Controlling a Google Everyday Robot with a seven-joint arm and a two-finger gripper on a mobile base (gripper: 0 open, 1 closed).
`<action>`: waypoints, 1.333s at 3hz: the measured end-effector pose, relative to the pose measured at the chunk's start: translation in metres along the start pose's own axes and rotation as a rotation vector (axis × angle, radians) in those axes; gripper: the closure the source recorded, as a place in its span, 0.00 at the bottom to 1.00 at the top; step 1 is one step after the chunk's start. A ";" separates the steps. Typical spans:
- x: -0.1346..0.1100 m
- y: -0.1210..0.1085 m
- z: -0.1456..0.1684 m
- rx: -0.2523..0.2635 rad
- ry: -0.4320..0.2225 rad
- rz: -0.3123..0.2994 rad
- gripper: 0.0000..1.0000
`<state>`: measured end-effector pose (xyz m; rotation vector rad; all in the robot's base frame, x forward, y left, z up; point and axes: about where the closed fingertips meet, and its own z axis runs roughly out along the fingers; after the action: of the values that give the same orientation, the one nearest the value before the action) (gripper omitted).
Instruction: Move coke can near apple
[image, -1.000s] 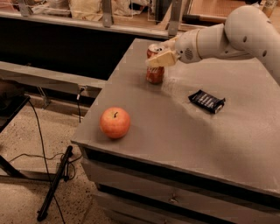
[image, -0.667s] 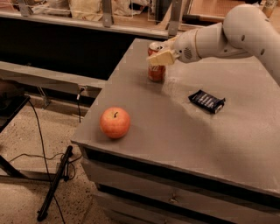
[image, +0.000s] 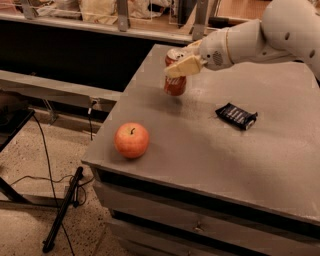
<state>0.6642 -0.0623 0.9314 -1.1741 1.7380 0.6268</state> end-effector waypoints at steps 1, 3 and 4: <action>0.000 0.056 -0.006 -0.087 -0.009 -0.037 1.00; 0.005 0.073 -0.001 -0.120 -0.005 -0.044 1.00; -0.012 0.091 -0.001 -0.173 -0.051 -0.091 1.00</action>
Offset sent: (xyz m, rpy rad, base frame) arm -0.0559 0.0196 -0.0024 0.0041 0.0060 0.1002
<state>0.5834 -0.0197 0.9353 -1.3372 1.6031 0.7567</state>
